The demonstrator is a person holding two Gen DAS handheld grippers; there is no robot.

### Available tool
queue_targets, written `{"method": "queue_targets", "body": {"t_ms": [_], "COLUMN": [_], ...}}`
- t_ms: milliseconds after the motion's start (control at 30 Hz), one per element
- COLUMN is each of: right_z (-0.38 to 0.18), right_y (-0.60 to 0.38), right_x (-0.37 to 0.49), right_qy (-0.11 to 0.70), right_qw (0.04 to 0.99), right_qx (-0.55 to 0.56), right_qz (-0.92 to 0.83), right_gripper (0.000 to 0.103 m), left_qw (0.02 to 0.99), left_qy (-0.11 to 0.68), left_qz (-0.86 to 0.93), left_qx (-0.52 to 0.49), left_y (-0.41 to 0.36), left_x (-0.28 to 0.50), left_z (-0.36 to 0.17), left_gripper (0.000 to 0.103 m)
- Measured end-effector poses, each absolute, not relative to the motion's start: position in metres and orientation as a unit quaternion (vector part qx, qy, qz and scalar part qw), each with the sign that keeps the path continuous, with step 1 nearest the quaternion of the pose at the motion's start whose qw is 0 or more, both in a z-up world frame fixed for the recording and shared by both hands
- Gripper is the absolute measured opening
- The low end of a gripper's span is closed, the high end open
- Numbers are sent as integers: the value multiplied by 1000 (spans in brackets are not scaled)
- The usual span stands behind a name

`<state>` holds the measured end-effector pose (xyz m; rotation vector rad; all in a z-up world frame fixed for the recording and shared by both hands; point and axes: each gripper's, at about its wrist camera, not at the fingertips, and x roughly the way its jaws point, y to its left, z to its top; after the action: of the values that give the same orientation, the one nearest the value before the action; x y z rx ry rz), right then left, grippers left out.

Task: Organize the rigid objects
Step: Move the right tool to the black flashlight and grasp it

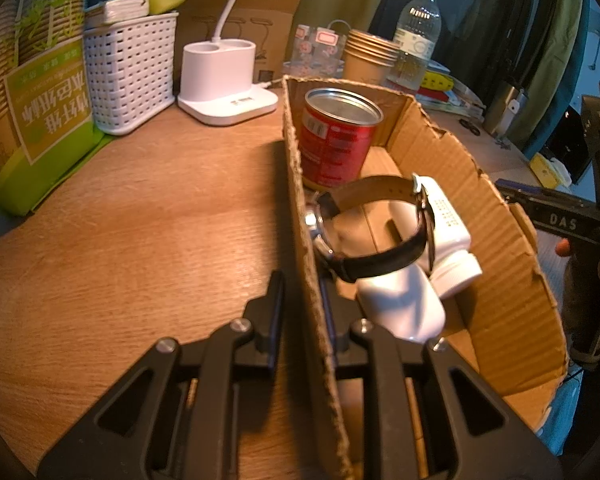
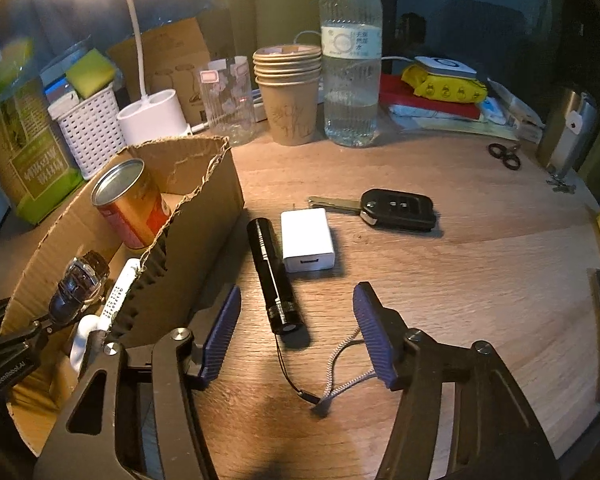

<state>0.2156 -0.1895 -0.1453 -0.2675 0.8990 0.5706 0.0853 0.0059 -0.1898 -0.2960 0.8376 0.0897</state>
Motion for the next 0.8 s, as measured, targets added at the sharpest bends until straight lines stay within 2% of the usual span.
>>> {"method": "queue_targets", "body": {"t_ms": [333,600,733,800], "right_z": [-156,-164,-169,-171], "right_y": [-176,-163,-160,-160], "right_x": [220,223,225,226], "right_qy": [436,442,447,449], "right_qw": [843,835,832,832], "right_qx": [-142,-159,-164,-164], "right_qz": [283,287,285,281], "right_gripper": [49,46,39,32], "left_qw": [902,902,902,902], "left_qy": [405,405,405,405], "left_qz": [43,43,44,43], "left_qx": [-143,-144,-143,-143], "left_y": [6,5,5,5], "left_x": [85,85,85,85], "left_z": [-190,-190,-190,-190], "left_gripper": [19,19,19,19]}}
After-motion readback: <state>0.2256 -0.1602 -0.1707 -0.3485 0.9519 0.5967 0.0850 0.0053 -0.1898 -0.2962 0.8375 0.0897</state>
